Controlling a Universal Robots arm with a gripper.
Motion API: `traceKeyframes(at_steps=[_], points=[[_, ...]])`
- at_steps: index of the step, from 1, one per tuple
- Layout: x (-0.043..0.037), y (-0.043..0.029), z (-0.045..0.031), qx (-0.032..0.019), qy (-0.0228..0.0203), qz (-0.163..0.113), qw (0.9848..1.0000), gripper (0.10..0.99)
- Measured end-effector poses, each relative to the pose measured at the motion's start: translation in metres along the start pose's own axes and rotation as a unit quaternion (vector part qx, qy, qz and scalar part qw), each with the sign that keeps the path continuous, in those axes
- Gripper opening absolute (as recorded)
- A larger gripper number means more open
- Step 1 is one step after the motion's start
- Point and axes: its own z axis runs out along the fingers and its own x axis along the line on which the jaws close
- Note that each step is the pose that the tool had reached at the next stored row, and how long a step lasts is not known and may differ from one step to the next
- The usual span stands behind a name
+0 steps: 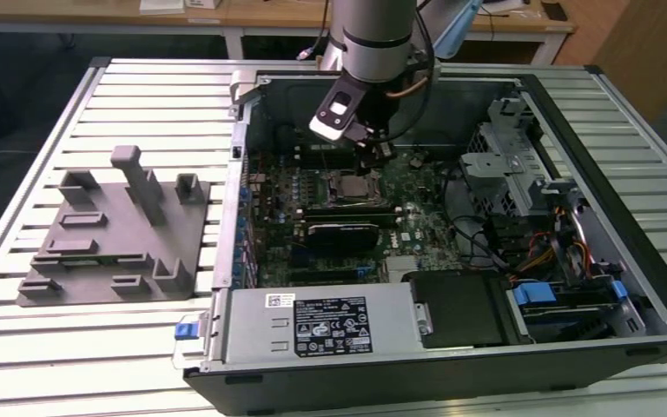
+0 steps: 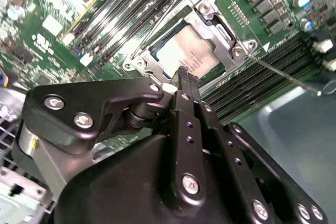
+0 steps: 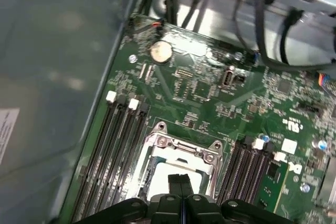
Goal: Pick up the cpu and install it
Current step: 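Close the cpu cover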
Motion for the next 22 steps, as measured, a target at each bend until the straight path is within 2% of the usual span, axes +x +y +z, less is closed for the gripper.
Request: traceKeyframes(at_steps=[5,9,14,22], points=[[0.0000,0.0000,0.0002,-0.0006,0.0017,-0.046,0.9990,0.106],[0.0000,0.0000,0.0003,-0.0010,0.0031,-0.082,0.9966,0.106],[0.0000,-0.0001,0.0004,-0.0014,0.0044,-0.125,0.9921,0.106],[0.0003,-0.0009,0.0003,-0.0007,0.0036,-0.176,0.9844,0.106]])
